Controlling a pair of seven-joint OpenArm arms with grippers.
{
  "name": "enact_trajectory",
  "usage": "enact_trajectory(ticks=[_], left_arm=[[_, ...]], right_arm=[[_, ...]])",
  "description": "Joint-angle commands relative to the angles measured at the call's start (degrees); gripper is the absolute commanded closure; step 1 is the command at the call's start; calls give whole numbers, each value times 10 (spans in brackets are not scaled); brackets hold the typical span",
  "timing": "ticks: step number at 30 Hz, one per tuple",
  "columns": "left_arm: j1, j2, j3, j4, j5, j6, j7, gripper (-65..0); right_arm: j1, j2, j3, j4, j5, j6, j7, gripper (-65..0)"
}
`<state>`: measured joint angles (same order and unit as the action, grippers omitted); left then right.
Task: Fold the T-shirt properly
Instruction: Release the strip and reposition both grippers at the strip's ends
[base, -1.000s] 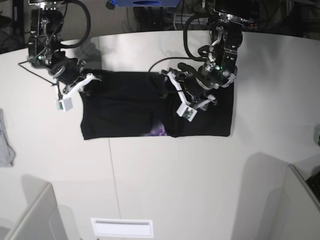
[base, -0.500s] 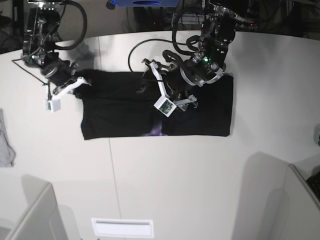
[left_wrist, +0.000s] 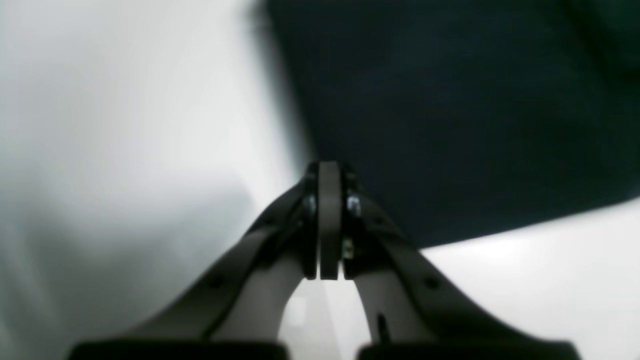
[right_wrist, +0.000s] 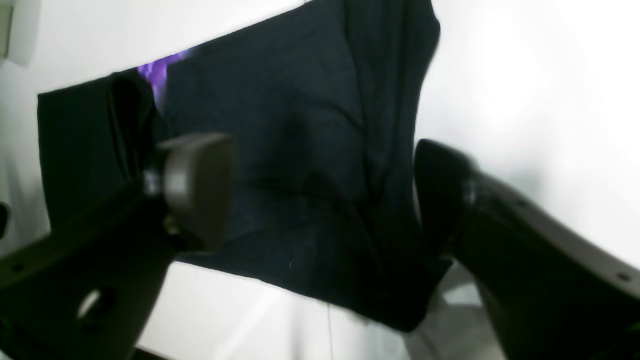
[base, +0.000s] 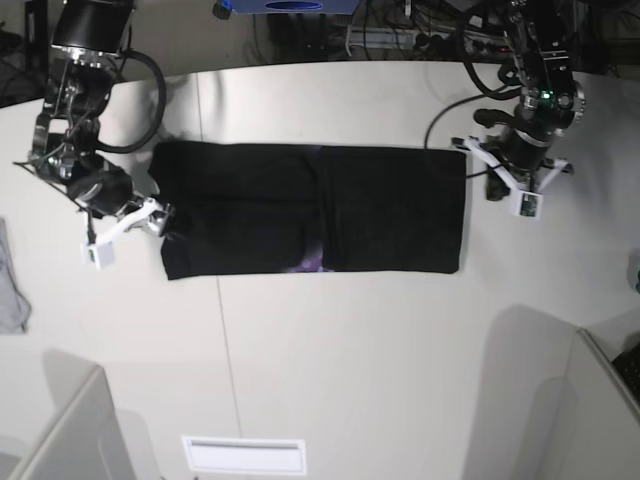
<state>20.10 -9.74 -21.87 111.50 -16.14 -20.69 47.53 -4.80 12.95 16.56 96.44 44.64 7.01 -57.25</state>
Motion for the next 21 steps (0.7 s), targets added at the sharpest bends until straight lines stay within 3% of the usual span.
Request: enact_trajectory(ticks=[1, 5, 9, 16, 21], left_arm=[[-2, -5, -21, 9, -10, -19, -12, 0], [-14, -7, -102, -11, -5, -51, -12, 0], [-41, -9, -136, -62, -3, -61, -12, 0], [-92, -9, -136, -144, -3, -61, -12, 0], [-107, -9, -92, -157, -3, -57, -12, 0]], right_arm=[[17, 6, 4, -8, 4, 3, 6, -549], [47, 11, 4, -81, 4, 3, 4, -528], [55, 11, 3, -131, 4, 3, 7, -527], [51, 10, -2, -164, 1, 3, 3, -507], [21, 6, -29, -136, 2, 4, 5, -503]])
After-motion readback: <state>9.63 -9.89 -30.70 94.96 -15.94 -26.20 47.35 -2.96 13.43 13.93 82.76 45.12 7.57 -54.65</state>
